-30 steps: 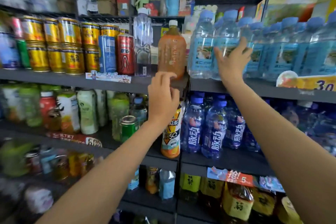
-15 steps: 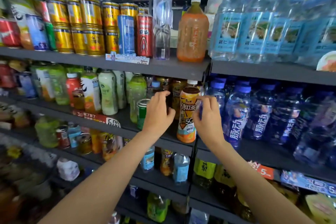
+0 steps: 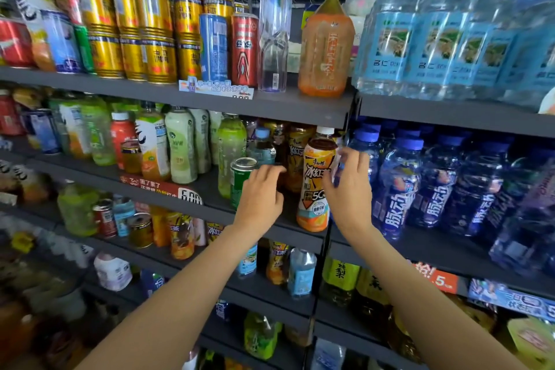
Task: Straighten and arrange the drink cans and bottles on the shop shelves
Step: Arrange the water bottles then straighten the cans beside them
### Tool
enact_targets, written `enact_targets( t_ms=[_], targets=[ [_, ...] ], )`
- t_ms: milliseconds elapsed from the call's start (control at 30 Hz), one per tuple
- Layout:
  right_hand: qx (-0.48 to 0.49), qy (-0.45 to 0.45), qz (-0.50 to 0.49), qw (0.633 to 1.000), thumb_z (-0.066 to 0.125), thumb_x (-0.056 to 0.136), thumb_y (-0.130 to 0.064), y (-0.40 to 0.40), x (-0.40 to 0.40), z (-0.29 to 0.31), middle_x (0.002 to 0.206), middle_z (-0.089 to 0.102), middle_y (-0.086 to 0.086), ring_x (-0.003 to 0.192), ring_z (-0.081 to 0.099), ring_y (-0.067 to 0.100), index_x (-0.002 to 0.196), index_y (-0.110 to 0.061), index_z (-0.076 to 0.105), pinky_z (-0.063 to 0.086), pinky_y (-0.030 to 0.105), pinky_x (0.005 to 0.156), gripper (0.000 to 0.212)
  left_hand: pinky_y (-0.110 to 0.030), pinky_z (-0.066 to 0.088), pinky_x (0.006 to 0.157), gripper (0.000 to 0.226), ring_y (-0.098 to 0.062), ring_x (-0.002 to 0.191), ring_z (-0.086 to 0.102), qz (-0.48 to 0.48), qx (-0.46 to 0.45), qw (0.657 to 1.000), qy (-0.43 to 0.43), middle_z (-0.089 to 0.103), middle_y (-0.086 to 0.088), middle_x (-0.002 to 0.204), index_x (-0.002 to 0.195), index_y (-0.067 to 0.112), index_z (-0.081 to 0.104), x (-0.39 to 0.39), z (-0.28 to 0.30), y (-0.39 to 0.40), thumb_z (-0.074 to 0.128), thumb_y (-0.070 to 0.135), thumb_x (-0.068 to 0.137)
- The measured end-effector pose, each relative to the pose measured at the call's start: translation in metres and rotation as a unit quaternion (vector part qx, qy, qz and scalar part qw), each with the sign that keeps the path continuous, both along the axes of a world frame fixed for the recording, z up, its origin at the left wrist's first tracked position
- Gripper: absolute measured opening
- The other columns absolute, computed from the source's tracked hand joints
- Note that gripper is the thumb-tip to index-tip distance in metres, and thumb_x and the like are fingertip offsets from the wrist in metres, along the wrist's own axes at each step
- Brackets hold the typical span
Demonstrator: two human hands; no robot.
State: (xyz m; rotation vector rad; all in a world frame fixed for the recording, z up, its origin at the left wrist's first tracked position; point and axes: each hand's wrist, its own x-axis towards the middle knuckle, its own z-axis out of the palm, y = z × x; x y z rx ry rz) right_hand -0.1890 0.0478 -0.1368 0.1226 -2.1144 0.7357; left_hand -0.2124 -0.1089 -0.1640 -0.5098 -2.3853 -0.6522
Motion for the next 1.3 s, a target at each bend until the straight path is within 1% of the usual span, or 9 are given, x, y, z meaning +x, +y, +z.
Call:
enact_targets(
  t_ms=[100, 267, 433, 567, 667, 800, 933, 1067, 1300],
  targets=[
    [0.085, 0.055, 0.07, 0.992, 0.057, 0.083, 0.001, -0.021, 0.006, -0.003, 0.102, 0.052, 0.017, 0.078, 0.057, 0.029, 0.104, 0.002, 0.054, 0.046, 0.035, 0.052, 0.021, -0.035, 0.036, 0.091, 0.041, -0.028, 0.114, 0.044, 0.039, 0.028, 0.999, 0.008, 0.049, -0.01, 0.12, 0.123, 0.008, 0.05, 0.001, -0.006, -0.008, 0.053, 0.002, 0.083],
    [0.155, -0.106, 0.134, 0.973, 0.056, 0.086, -0.004, -0.06, -0.011, -0.024, 0.125, 0.041, 0.016, 0.113, 0.047, 0.032, 0.134, -0.006, 0.039, 0.047, 0.037, 0.089, 0.051, -0.039, 0.037, 0.091, 0.049, -0.032, 0.114, 0.044, 0.093, 0.046, 0.994, -0.032, 0.047, -0.013, 0.124, 0.128, 0.007, 0.045, 0.003, -0.018, -0.034, 0.057, 0.002, 0.081],
    [0.095, -0.27, 0.148, 0.947, 0.062, 0.085, -0.013, -0.092, -0.037, -0.029, 0.131, 0.036, 0.021, 0.119, 0.044, 0.041, 0.146, -0.025, 0.017, 0.042, 0.045, 0.098, 0.076, -0.044, 0.046, 0.086, 0.068, -0.032, 0.106, 0.051, 0.082, 0.055, 0.989, -0.114, 0.039, -0.013, 0.129, 0.142, 0.019, 0.027, -0.005, -0.017, -0.073, 0.056, 0.001, 0.083],
    [0.001, -0.317, 0.128, 0.94, 0.066, 0.084, -0.018, -0.121, -0.059, -0.03, 0.133, 0.04, 0.021, 0.124, 0.038, 0.038, 0.143, -0.022, 0.02, 0.04, 0.039, 0.096, 0.076, -0.033, 0.045, 0.073, 0.077, -0.028, 0.097, 0.051, 0.035, 0.008, 0.988, -0.147, 0.034, -0.012, 0.133, 0.147, 0.026, 0.014, -0.007, -0.014, -0.103, 0.052, -0.001, 0.085],
    [-0.068, -0.275, 0.064, 0.957, 0.069, 0.083, -0.023, -0.142, -0.067, -0.033, 0.124, 0.045, 0.019, 0.113, 0.046, 0.035, 0.127, -0.015, 0.035, 0.043, 0.037, 0.086, 0.056, -0.028, 0.039, 0.065, 0.078, -0.02, 0.088, 0.048, -0.004, -0.016, 0.988, -0.151, 0.03, -0.008, 0.136, 0.147, 0.031, 0.011, -0.012, -0.011, -0.135, 0.05, 0.0, 0.087],
    [-0.099, -0.154, 0.014, 0.983, 0.073, 0.078, -0.02, -0.183, -0.057, -0.037, 0.111, 0.048, 0.015, 0.104, 0.047, 0.032, 0.107, -0.01, 0.042, 0.039, 0.032, 0.076, 0.043, -0.033, 0.047, 0.09, 0.085, -0.026, 0.124, 0.043, -0.052, 0.018, 0.979, -0.195, 0.021, -0.007, 0.148, 0.147, 0.03, 0.006, -0.022, -0.006, -0.182, 0.063, 0.017, 0.085],
    [-0.1, -0.036, 0.069, 0.992, 0.076, 0.071, -0.027, -0.271, -0.033, -0.026, 0.104, 0.044, 0.008, 0.099, 0.047, 0.028, 0.106, -0.015, 0.046, 0.044, 0.037, 0.084, 0.047, -0.018, 0.035, 0.098, 0.093, -0.021, 0.13, 0.039, -0.14, 0.073, 0.964, -0.213, 0.031, -0.003, 0.144, 0.146, 0.021, 0.013, -0.025, 0.008, -0.232, 0.073, 0.011, 0.075],
    [-0.076, 0.061, 0.143, 0.985, 0.076, 0.069, -0.03, -0.357, -0.024, 0.016, 0.102, 0.044, 0.005, 0.097, 0.047, 0.022, 0.109, -0.017, 0.048, 0.042, 0.029, 0.082, 0.051, -0.026, 0.049, 0.09, 0.073, -0.011, 0.111, 0.057, -0.138, 0.174, 0.969, -0.105, 0.058, 0.005, 0.118, 0.131, 0.023, 0.036, -0.014, 0.035, -0.309, 0.073, 0.007, 0.071],
    [-0.14, 0.097, 0.275, 0.946, 0.071, 0.076, -0.032, -0.5, -0.043, 0.1, 0.111, 0.043, 0.003, 0.106, 0.046, 0.019, 0.119, -0.019, 0.045, 0.04, 0.022, 0.087, 0.052, -0.011, 0.045, 0.086, 0.047, -0.001, 0.1, 0.055, -0.074, 0.265, 0.959, 0.071, 0.055, 0.004, 0.112, 0.12, 0.014, 0.043, -0.016, 0.113, -0.428, 0.066, 0.013, 0.078]
  ],
)
